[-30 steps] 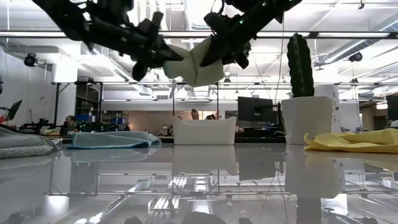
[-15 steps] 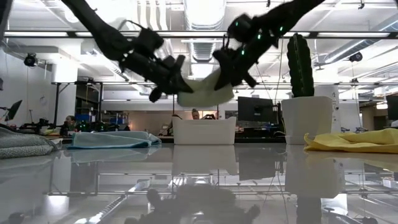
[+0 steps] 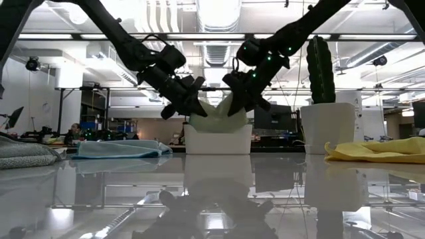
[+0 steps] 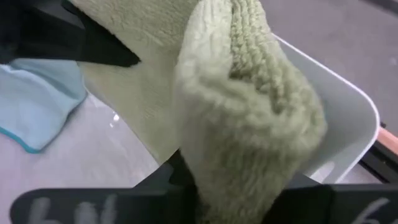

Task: Fold microfiber towels
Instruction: Put the green cloth into the bin

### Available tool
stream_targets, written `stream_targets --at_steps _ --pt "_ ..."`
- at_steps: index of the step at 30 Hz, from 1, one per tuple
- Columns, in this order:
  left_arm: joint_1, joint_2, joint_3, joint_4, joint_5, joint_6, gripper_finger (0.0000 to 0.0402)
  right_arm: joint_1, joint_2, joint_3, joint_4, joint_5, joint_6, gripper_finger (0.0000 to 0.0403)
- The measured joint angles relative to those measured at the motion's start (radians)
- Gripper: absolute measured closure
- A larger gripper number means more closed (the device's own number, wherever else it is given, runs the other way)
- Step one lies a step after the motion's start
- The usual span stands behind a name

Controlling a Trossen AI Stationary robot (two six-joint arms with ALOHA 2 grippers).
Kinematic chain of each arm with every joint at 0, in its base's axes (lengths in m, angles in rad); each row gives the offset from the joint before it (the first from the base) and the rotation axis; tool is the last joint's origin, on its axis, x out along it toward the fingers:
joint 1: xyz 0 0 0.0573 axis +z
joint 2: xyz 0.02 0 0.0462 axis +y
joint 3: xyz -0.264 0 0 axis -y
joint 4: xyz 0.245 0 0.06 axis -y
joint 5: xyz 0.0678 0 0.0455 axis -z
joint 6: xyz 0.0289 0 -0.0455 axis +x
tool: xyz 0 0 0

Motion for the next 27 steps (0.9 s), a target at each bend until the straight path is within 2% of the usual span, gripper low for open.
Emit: stream_targets --at_steps 12,27 --pt "0.002 0.001 -0.003 -0.017 -0.033 0.0 0.0381 0.0 0.036 0.0 0.007 0.004 0.028 0.0331" --pt "0.002 0.059 -0.002 0.005 -0.047 -0.054 0.0379 0.0 0.04 0.0 0.014 0.03 0.01 0.0328"
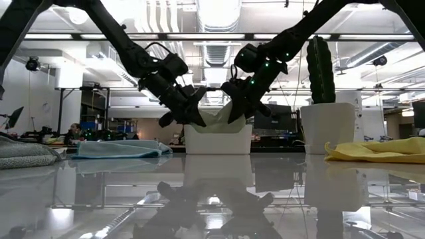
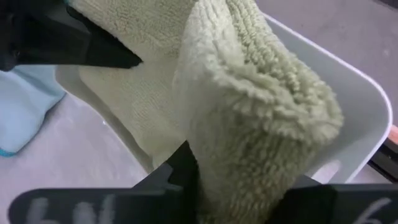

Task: Fold microfiber towels
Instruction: Put the green cloth into the bin

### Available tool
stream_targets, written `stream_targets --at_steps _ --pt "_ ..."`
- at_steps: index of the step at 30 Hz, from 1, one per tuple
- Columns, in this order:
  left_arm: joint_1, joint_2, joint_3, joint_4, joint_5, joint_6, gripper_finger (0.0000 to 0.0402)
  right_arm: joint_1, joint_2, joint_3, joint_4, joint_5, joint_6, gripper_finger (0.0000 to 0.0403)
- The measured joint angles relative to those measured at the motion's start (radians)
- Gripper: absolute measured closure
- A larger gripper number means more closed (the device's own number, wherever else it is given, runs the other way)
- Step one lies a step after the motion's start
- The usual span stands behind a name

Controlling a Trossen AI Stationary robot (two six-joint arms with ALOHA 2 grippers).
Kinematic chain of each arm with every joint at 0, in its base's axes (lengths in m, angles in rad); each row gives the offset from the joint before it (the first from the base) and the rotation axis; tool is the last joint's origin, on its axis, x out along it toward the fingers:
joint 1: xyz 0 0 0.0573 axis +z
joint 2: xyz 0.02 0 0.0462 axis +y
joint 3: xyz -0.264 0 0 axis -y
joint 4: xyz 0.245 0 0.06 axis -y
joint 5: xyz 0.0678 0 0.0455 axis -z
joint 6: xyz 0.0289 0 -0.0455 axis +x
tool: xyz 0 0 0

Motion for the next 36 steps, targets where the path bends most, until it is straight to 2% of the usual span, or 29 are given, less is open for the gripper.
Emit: stream_targets --at_steps 3,12,17,29,36 --pt "0.0 -0.002 -0.002 -0.001 -0.003 0.0 0.0365 0.0 0.0 0.0 0.009 0.0 -0.001 0.0317" --pt "0.0 -0.007 -0.001 0.0 -0.003 0.0 0.0286 0.0 -0.001 0.0 0.001 0.0 0.001 0.0253" --pt "0.001 -0.027 -0.002 -0.001 -0.004 0.001 0.0259 0.0 -0.012 0.0 -0.013 0.0 0.001 0.0228" --pt "0.005 -0.033 0.0 -0.049 -0.004 0.01 0.0252 -0.021 -0.061 0.001 -0.042 0.008 0.001 0.0218" --pt "0.008 -0.065 -0.001 -0.053 -0.019 0.038 0.0252 -0.023 -0.062 0.063 -0.106 0.032 -0.025 0.0218"
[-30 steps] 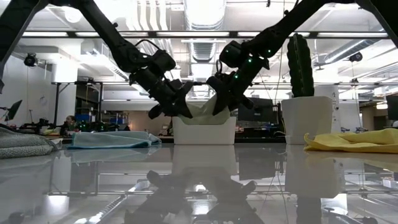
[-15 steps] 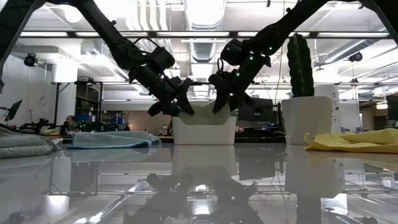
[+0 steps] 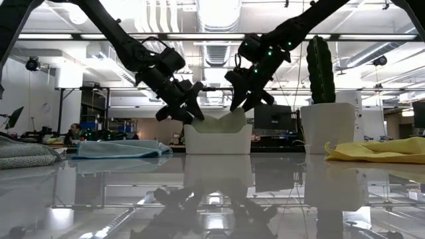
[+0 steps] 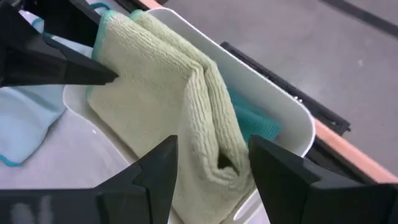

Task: Fold microfiber towels
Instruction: Put the green cloth into the bin

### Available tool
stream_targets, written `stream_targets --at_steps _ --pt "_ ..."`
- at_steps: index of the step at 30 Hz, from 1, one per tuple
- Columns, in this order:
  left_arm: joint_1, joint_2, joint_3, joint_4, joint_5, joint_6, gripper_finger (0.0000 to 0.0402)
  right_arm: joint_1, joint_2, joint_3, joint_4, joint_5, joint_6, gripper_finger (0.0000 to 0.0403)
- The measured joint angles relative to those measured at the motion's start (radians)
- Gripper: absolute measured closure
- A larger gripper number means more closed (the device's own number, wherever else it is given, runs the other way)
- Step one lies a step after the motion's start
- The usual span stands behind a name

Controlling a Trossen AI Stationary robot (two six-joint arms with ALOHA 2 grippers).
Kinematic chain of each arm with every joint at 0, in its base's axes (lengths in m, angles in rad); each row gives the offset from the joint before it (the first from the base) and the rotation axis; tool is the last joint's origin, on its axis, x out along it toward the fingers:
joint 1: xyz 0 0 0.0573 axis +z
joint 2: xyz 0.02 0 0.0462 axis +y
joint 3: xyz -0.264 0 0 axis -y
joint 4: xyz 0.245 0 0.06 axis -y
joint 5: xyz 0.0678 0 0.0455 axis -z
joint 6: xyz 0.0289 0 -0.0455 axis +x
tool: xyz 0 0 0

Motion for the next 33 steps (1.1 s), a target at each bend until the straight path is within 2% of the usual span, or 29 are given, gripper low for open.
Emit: stream_targets --at_steps 3,9,14,18,22,26,29,33 --pt "0.004 -0.026 0.003 -0.026 -0.012 0.023 0.0252 0.0 0.0 0.035 -0.038 0.025 -0.02 0.0218" --pt "0.011 -0.084 0.005 -0.133 -0.152 0.06 0.0252 -0.002 0.0 0.088 -0.078 0.078 -0.067 0.0218" --pt "0.009 -0.113 0.006 -0.137 -0.159 0.13 0.0253 -0.001 0.0 0.101 -0.078 0.079 -0.106 0.0227" --pt "0.005 -0.111 0.017 -0.137 -0.157 0.197 0.0263 -0.001 0.005 0.097 -0.076 0.079 -0.12 0.0263" --pt "-0.007 -0.094 0.032 -0.132 -0.157 0.261 0.0296 -0.001 0.023 0.095 -0.066 0.095 -0.124 0.0323" --pt "-0.017 -0.073 0.075 -0.128 -0.138 0.338 0.0349 -0.002 0.045 0.095 -0.052 0.106 -0.138 0.0383" --pt "-0.015 -0.039 0.107 -0.132 -0.088 0.398 0.039 -0.003 0.067 0.095 -0.043 0.113 -0.137 0.039" --pt "-0.017 0.012 0.143 -0.131 -0.061 0.45 0.0396 -0.003 0.092 0.095 -0.042 0.117 -0.134 0.039"
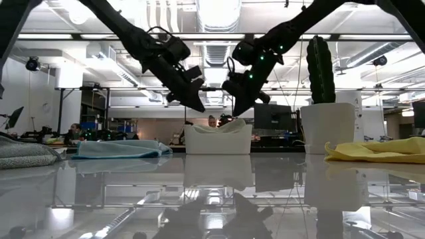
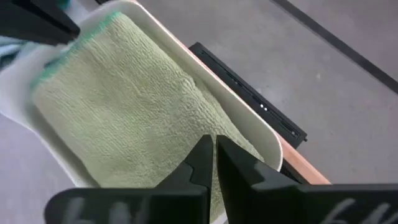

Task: Fold microfiber towels
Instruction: Put the green cloth into the bin

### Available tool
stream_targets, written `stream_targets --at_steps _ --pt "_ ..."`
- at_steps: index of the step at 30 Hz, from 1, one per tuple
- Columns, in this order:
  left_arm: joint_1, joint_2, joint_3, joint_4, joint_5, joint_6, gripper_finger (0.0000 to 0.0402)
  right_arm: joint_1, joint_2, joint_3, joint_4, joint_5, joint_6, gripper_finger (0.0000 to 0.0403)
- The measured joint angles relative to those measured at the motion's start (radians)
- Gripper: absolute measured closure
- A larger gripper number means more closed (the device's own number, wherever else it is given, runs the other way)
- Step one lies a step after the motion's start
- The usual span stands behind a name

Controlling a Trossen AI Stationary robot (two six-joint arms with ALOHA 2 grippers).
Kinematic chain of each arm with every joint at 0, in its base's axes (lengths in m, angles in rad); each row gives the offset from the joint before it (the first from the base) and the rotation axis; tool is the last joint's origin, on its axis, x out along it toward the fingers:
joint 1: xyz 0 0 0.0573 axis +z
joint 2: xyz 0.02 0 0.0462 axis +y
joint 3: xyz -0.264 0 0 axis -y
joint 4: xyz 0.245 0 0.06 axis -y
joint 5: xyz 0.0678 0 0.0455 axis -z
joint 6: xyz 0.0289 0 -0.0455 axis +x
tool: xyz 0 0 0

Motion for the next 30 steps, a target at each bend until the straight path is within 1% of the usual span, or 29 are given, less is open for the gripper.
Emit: stream_targets --at_steps 6,9,14,23,30 --pt "-0.005 0.074 0.009 -0.018 0.003 0.011 0.04 0.0 0.05 0.0 0.006 0.005 -0.01 0.0391" --pt "-0.005 0.087 0.008 -0.049 -0.031 0.011 0.04 0.0 0.071 0.0 0.024 0.004 -0.026 0.0391" --pt "-0.006 0.094 0.006 -0.098 -0.046 0.011 0.04 0.0 0.099 0.0 0.034 0.001 -0.052 0.0391" --pt "-0.009 0.094 0.002 -0.1 -0.047 0.012 0.04 0.001 0.146 0.0 0.052 -0.003 -0.066 0.0391" --pt "-0.013 0.108 0.002 -0.093 -0.052 0.006 0.04 0.002 0.153 0.0 0.058 -0.003 -0.08 0.0391"
